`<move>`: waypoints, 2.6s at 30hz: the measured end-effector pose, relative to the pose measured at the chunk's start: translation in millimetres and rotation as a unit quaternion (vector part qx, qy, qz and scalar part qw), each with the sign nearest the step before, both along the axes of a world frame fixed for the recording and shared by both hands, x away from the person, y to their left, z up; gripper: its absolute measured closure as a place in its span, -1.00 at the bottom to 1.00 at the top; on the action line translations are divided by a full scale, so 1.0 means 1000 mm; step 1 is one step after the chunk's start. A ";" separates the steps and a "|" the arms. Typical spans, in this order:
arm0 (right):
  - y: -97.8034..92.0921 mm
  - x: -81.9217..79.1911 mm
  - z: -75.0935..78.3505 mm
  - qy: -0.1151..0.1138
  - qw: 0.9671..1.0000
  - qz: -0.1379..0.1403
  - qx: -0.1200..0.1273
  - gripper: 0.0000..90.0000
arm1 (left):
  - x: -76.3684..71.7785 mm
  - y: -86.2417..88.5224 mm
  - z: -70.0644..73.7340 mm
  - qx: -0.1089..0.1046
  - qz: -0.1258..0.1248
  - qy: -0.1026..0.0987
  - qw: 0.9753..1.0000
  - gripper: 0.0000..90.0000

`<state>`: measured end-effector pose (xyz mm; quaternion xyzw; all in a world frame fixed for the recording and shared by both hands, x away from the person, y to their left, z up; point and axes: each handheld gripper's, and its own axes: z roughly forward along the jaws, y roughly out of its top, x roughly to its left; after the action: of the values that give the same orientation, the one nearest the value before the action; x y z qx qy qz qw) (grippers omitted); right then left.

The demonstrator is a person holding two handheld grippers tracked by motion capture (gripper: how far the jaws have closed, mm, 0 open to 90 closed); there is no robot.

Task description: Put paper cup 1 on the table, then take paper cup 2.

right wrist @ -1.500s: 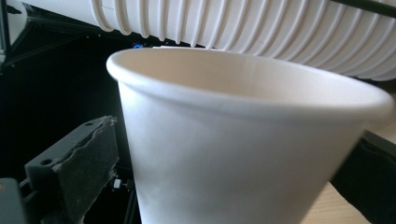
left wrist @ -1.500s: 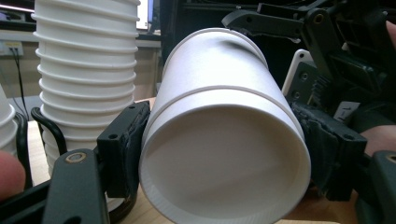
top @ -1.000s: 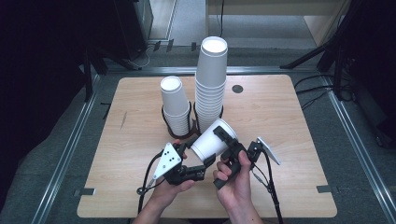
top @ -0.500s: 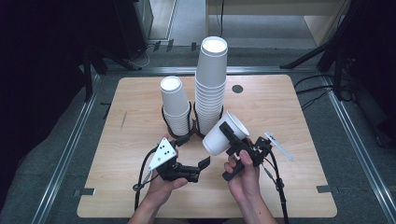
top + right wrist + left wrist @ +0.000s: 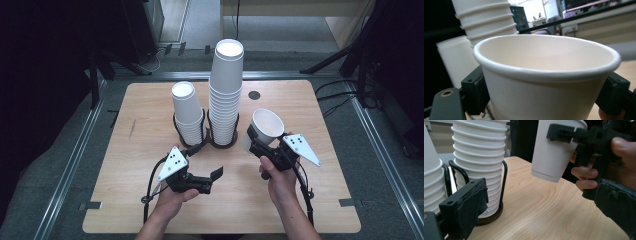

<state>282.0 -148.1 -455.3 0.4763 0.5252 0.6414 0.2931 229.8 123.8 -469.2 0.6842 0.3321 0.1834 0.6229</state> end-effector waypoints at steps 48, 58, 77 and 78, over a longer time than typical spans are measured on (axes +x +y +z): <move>-0.066 0.069 -0.067 0.005 0.980 -0.146 -0.135 -0.70 | 0.007 0.009 -0.006 -0.004 0.025 0.023 0.999 -1.00; -0.071 0.068 -0.083 0.029 0.974 -0.156 -0.160 -0.71 | 0.009 0.007 -0.010 0.003 0.024 0.029 0.999 -1.00; -0.077 0.065 -0.089 0.064 0.977 -0.113 -0.172 -1.00 | 0.009 0.006 -0.012 0.005 0.026 0.034 0.999 -1.00; -0.077 0.064 -0.089 0.072 0.976 -0.110 -0.175 -1.00 | 0.009 0.006 -0.012 0.005 0.026 0.033 0.999 -1.00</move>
<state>346.3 -225.6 -544.3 0.5178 0.5931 0.4674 0.4022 239.3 129.7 -481.2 0.6844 0.3693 0.1782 0.6029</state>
